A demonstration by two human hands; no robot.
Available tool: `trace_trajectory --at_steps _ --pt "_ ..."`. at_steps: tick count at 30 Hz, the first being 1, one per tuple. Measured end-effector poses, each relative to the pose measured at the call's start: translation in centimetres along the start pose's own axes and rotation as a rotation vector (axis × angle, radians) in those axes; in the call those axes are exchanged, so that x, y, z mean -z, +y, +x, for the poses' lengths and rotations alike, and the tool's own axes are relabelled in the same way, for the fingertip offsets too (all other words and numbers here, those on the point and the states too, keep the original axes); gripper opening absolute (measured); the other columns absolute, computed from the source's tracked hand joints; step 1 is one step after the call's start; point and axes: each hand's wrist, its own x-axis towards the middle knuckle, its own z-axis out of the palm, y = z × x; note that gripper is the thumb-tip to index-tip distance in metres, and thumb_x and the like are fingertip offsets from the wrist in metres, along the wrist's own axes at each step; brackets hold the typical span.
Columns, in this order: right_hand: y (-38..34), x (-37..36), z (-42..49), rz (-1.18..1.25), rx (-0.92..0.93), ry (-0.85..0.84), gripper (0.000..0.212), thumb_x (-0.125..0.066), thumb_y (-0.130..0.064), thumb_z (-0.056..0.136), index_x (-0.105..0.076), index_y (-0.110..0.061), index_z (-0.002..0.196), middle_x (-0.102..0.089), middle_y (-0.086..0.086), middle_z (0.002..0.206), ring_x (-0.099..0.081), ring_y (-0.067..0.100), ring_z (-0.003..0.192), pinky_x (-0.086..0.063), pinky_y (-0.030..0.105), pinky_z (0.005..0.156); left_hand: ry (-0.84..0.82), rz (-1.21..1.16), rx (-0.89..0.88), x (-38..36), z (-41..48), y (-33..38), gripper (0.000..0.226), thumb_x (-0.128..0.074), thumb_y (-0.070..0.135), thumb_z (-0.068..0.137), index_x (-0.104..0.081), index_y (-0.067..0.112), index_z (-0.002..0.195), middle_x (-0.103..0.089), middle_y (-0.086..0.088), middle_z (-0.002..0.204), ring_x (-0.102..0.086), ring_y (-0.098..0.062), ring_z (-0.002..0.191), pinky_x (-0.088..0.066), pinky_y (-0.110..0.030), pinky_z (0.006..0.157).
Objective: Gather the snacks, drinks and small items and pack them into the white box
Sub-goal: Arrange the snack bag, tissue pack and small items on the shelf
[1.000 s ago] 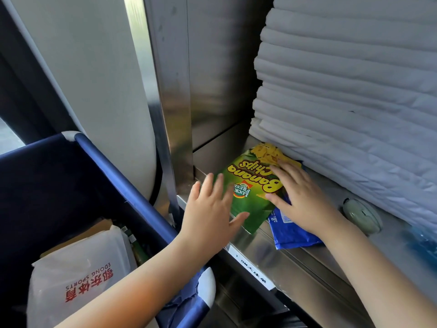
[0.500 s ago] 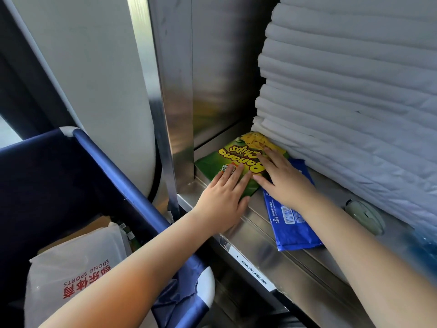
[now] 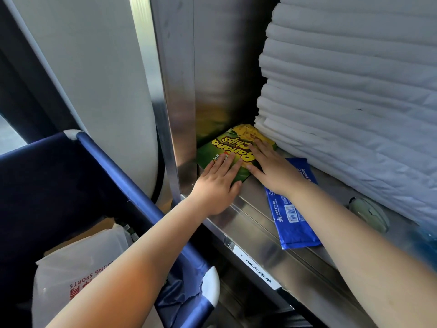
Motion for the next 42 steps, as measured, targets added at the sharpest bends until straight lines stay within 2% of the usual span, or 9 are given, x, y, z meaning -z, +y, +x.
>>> trace_trajectory --at_steps 7,12,17,21,26,31,35,39,42 --pt "0.8 -0.1 -9.9 0.097 -0.125 0.185 0.069 -0.045 -0.045 0.092 -0.019 -0.017 0.149 -0.01 0.002 0.158 -0.009 0.016 0.145 -0.015 0.031 0.113 0.06 0.022 -0.002 -0.7 -0.3 0.1 0.056 -0.03 0.042 0.099 -0.016 0.026 0.15 -0.008 0.002 0.158 0.0 -0.017 0.145 0.005 -0.028 0.114" --pt "1.1 -1.3 -14.4 -0.002 -0.163 0.127 0.065 -0.031 -0.049 0.094 -0.014 -0.02 0.15 -0.007 0.001 0.158 0.0 0.014 0.146 -0.002 0.03 0.118 0.123 -0.032 0.027 -1.1 -0.4 1.0 0.055 -0.028 0.041 0.097 -0.024 0.022 0.149 -0.018 -0.002 0.157 -0.007 -0.019 0.145 0.0 -0.033 0.116" --pt "0.7 -0.9 -14.7 -0.065 -0.172 0.07 0.093 -0.004 -0.075 0.076 -0.005 -0.021 0.151 0.004 0.0 0.158 0.009 0.014 0.145 0.002 0.032 0.119 0.083 0.009 0.044 -0.8 -0.4 1.0 0.055 -0.032 0.04 0.099 -0.018 0.024 0.15 -0.013 0.001 0.158 -0.003 -0.017 0.145 0.0 -0.033 0.116" --pt "0.3 -0.9 -16.3 -0.089 -0.21 0.078 0.095 0.002 -0.08 0.076 -0.003 -0.023 0.151 0.002 0.0 0.159 0.006 0.015 0.146 0.002 0.029 0.117 0.009 0.06 0.093 0.4 -0.5 1.9 0.057 -0.028 0.04 0.099 -0.011 0.023 0.151 -0.005 0.001 0.159 0.004 -0.017 0.145 0.001 -0.038 0.116" --pt "-0.5 -0.4 -16.7 -0.08 -0.265 0.08 0.077 -0.007 -0.065 0.089 0.0 -0.019 0.151 -0.001 0.003 0.159 0.001 0.017 0.146 -0.005 0.029 0.116 -0.012 -0.092 -0.19 1.9 -2.6 7.9 0.061 -0.033 0.044 0.098 -0.012 0.021 0.15 -0.008 0.003 0.157 0.004 -0.012 0.144 0.004 -0.032 0.118" --pt "1.8 1.3 -18.2 0.132 -0.243 0.081 0.055 -0.035 -0.018 0.099 -0.016 -0.018 0.15 -0.007 -0.006 0.158 -0.01 0.008 0.143 -0.007 0.017 0.112 -0.232 0.006 -0.348 1.4 -4.6 11.1 0.071 -0.019 0.062 0.093 -0.001 0.023 0.151 0.011 0.008 0.155 0.017 -0.007 0.142 0.023 -0.02 0.107" --pt "1.3 0.7 -19.2 0.117 -0.19 0.115 0.062 -0.04 -0.007 0.093 -0.019 -0.019 0.15 -0.011 -0.008 0.157 -0.014 0.008 0.141 -0.005 0.012 0.109 -0.261 0.12 -0.35 1.6 -4.8 10.3 0.079 -0.003 0.07 0.085 0.002 0.025 0.151 0.009 0.007 0.157 0.015 -0.009 0.143 0.019 -0.025 0.111" --pt "0.0 0.1 -19.5 0.167 -0.094 0.199 0.058 -0.048 -0.004 0.087 -0.041 -0.023 0.142 -0.034 -0.011 0.149 -0.032 0.007 0.132 -0.028 0.019 0.106 -0.236 0.153 -0.211 2.7 -4.2 9.3 0.097 0.014 0.074 0.073 -0.01 0.021 0.151 -0.006 0.005 0.158 0.006 -0.012 0.145 0.013 -0.028 0.113" --pt "0.3 0.1 -19.4 0.218 -0.029 0.288 0.056 -0.058 0.007 0.079 -0.058 -0.021 0.128 -0.051 -0.009 0.135 -0.048 0.009 0.121 -0.032 0.014 0.099 -0.237 0.159 -0.186 3.3 -4.7 9.7 0.099 0.011 0.075 0.075 -0.011 0.015 0.15 -0.003 0.0 0.159 0.008 -0.016 0.145 0.01 -0.032 0.115"
